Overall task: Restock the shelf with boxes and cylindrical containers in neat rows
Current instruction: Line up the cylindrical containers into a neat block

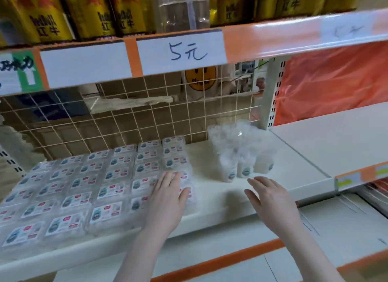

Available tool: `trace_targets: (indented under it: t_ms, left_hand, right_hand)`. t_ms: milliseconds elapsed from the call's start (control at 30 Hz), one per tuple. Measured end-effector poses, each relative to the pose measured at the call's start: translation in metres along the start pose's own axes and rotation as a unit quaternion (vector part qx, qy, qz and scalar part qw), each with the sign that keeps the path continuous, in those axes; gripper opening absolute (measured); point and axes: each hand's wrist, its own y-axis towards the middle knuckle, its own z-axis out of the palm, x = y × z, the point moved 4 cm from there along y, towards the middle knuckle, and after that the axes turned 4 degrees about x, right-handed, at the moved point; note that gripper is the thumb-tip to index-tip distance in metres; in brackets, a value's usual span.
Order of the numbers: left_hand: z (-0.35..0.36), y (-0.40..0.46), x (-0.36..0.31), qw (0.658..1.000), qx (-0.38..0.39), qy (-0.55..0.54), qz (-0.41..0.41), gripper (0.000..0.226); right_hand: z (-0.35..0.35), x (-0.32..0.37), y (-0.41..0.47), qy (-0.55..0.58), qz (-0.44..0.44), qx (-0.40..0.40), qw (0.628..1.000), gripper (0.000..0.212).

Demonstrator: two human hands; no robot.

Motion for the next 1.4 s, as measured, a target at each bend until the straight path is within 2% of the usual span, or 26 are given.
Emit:
trace_targets:
  t_ms: [133,400,533,733,1400]
  left_hand:
    - [0.015,0.023,-0.043,1.0,-0.016,0.007,0.005,0.06]
    - [0.051,0.057,-0.117,0.999,-0.031,-0.034,-0.01,0.067]
    - [0.057,0.064,-0.128,0.998,-0.034,-0.043,-0.031,0.065]
    - [0.066,0.071,-0.134,0.997,-0.04,-0.059,-0.038,0.063]
    - [0.065,0.082,-0.128,0.993,-0.115,-0.009,-0.002,0.055]
  right_hand:
    - [-0.006,-0.058,0.009,0.009,0.013,-0.026,1.0,0.023]
    - [-0.008,-0.154,0.051,0.05,-0.039,-0.049,0.997,0.046]
    - [0.004,-0.156,0.069,0.095,-0.102,-0.03,0.99,0.048]
    - [0.017,-0.143,0.082,0.124,-0.127,-0.026,0.984,0.043]
    - [0.024,-0.131,0.086,0.115,-0.113,-0.041,0.986,0.04]
